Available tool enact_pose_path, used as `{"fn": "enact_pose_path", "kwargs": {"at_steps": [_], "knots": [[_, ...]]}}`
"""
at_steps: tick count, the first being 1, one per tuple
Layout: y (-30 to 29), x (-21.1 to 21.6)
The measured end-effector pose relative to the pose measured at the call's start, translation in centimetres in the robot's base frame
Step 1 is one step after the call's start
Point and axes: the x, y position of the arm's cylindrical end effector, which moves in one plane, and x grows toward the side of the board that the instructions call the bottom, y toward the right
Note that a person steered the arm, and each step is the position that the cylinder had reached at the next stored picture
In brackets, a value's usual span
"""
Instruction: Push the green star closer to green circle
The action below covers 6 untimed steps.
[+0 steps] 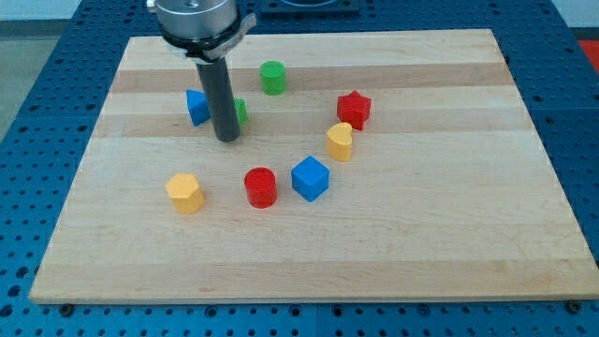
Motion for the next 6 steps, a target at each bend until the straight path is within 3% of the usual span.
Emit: {"fn": "enact_pose_path", "kwargs": {"at_steps": [2,6], "knots": [[-2.6,-0.1],[3.2,-4.8]]}}
